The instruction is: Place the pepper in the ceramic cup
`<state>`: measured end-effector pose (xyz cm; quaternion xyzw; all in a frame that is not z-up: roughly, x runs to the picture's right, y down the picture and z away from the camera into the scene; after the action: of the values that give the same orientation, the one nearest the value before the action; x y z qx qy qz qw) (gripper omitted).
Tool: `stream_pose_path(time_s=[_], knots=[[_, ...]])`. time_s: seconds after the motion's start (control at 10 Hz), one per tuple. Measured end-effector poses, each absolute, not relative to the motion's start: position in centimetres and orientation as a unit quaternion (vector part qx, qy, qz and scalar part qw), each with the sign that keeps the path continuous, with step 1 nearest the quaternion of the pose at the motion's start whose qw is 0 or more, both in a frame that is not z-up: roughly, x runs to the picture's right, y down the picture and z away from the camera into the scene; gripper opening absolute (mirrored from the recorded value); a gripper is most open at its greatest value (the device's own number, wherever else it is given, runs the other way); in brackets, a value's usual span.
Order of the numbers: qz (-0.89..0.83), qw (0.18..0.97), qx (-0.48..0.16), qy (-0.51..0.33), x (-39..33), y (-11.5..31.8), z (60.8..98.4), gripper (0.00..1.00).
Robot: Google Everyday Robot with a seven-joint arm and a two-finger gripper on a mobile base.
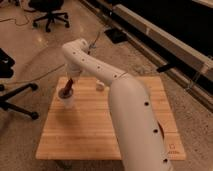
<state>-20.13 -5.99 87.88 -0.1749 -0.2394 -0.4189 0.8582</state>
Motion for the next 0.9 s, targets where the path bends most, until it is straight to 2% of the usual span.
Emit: stream_pose_path(time_s=[0.4, 0.5, 0.7, 0.8, 0.9], knots=[[-0.419, 0.859, -0.174, -0.239, -20.14, -5.85, 88.04, 0.21], [-0.418, 0.859, -0.174, -0.239, -20.06, -5.74, 88.2, 0.24], [-0.418, 0.859, -0.173, -0.239, -20.05, -5.67, 88.24, 0.41], [-0.418, 0.859, -0.173, -0.239, -20.06, -5.63, 88.32, 0.45], [-0.417, 0.859, -0.173, -0.239, -20.07, -5.6, 88.4, 0.45]])
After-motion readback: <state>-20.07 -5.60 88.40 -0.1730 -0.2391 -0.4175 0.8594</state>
